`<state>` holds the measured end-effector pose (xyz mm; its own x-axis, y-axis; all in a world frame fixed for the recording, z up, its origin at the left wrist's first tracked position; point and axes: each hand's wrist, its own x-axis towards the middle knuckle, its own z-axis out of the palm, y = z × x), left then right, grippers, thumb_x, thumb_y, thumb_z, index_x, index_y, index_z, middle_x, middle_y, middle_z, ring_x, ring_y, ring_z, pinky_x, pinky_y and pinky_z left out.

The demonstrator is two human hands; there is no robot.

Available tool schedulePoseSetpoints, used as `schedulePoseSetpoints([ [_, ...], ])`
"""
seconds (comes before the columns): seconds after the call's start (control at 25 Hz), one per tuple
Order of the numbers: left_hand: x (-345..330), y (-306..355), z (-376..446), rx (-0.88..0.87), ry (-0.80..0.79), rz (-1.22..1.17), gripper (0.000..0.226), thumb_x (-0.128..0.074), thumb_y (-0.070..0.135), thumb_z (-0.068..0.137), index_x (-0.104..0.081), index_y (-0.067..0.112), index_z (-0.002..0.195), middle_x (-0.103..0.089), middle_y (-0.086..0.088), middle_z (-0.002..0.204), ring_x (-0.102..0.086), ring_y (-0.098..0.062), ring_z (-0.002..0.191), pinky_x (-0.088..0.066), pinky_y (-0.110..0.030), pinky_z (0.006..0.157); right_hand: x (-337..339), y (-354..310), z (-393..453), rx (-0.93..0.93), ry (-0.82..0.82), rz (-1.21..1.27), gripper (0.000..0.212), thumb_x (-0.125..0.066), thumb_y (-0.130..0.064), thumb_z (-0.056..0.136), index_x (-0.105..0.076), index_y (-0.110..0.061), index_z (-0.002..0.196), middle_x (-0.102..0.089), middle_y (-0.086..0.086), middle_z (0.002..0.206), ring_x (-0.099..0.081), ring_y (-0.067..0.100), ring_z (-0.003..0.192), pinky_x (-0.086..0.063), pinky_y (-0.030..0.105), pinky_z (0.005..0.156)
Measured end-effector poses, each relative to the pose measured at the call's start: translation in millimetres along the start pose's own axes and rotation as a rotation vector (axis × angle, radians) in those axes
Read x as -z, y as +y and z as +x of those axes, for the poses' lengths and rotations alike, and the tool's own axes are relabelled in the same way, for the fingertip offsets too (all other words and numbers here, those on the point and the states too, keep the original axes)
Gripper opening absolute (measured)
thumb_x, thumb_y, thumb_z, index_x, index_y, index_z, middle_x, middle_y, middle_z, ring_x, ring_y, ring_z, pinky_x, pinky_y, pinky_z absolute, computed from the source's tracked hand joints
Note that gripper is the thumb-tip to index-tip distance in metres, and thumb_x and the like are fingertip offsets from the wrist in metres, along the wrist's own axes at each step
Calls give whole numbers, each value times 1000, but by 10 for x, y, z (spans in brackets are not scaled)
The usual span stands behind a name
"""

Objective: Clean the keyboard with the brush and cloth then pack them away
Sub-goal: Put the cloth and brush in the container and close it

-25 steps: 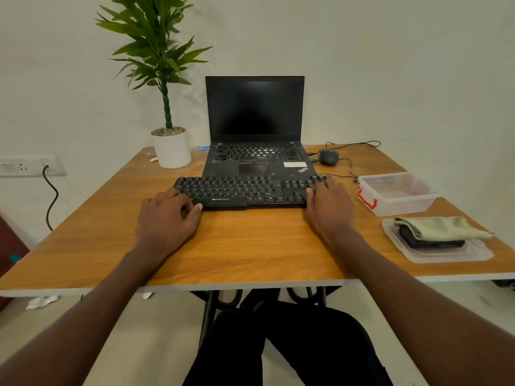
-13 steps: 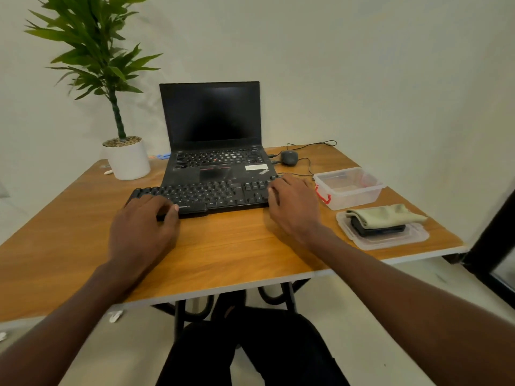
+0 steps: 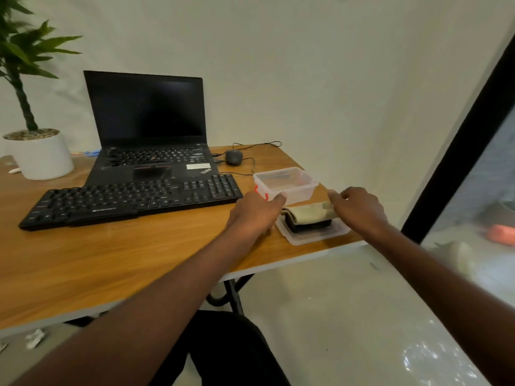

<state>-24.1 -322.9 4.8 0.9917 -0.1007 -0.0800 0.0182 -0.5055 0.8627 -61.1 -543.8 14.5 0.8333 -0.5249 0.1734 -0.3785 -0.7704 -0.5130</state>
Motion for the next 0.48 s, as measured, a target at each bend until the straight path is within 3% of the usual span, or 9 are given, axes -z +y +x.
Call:
schedulePoseSetpoints([
  [0.16,-99,100,192,131,-61,-165,51,-74,57,92,-67,12,117,-80,-2,79,-61,-12,53,-47,-25,45,-85,53,193,-38,-129,109,47,-60,-58,92,-68,-12,93,-72,7,91,-68,25,83,-58,41,76],
  [0.28,-121,135,205,194,-118,-225,56,-85,40,88,-59,14,129,-77,-5,87,-56,-9,49,-38,-19,37,-76,21,261,-137,-187,265,38,-82,-38,83,-71,-4,97,-71,11,94,-69,26,83,-62,46,83],
  [0.36,-128,152,187,230,-114,-274,53,-88,28,85,-60,11,127,-77,-8,90,-55,-9,49,-37,-19,36,-27,-8,266,-209,-206,384,34,-89,-23,79,-71,-2,101,-70,13,100,-65,23,82,-60,39,69],
  [0.48,-123,192,122,214,-88,-383,44,-88,17,85,-65,4,120,-70,-7,77,-50,-6,36,-34,-16,35,57,6,218,-187,-179,565,21,-86,-10,79,-77,-3,97,-72,14,98,-59,20,73,-43,29,50],
])
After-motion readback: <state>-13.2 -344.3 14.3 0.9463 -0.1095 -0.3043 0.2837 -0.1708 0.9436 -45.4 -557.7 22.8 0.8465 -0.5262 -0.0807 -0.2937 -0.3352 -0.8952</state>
